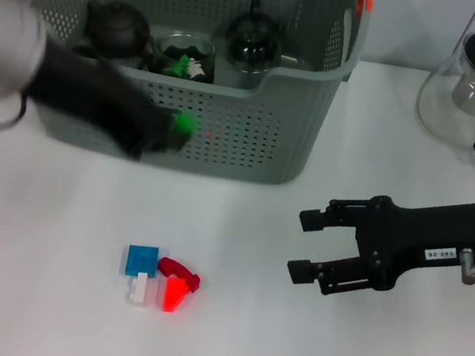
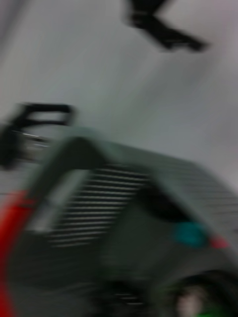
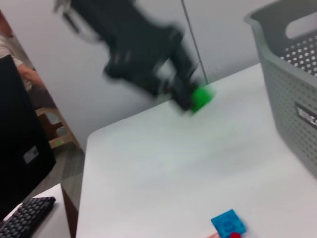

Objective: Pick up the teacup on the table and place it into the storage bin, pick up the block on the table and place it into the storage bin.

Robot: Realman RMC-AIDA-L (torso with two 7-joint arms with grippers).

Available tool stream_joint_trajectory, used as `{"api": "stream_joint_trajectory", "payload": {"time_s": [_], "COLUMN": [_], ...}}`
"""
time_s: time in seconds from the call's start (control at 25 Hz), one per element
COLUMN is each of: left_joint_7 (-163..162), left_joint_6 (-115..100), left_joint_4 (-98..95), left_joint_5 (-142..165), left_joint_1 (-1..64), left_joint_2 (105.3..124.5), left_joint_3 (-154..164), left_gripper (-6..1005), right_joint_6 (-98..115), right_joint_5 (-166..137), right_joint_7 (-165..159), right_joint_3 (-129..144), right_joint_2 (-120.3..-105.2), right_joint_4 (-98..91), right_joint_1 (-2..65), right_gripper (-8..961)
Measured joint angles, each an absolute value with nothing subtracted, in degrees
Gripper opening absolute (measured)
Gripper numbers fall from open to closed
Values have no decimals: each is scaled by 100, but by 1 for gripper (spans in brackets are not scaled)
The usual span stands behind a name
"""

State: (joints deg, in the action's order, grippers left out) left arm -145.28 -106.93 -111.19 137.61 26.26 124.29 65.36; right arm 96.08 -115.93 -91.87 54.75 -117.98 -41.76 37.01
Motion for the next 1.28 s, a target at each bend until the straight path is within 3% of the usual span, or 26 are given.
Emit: {"api": "stream_joint_trajectory", "payload": {"time_s": [0.24, 0.52, 0.76, 0.96, 1.28], "left_joint_7": [-13477, -13076, -13072, -13092, -13037], "left_joint_6": [-10256, -9153, -8448, -8317, -9110], "left_joint_4": [-10006, -8104, -7688, -7560, -8004], "left_joint_5": [13033, 12898, 12923, 12933, 12574], "left_joint_1": [3586, 4155, 4201, 4192, 4062], "left_joint_2": [12296, 11826, 11787, 11733, 11699], "left_joint_3": [4993, 4747, 4784, 4769, 4642], "left_gripper": [157, 159, 161, 386, 651], "right_joint_6": [9649, 9610, 9627, 9612, 9574], "right_joint_5": [-11601, -11602, -11602, -11602, -11601], "right_joint_7": [-9181, -9151, -9172, -9194, -9192], "right_joint_3": [5663, 5729, 5731, 5752, 5757], "right_joint_2": [-11836, -11857, -11849, -11848, -11853], "right_joint_4": [-4174, -4178, -4201, -4210, -4184], "right_joint_1": [3721, 3714, 3700, 3700, 3699], "right_gripper": [865, 865, 865, 865, 864]}}
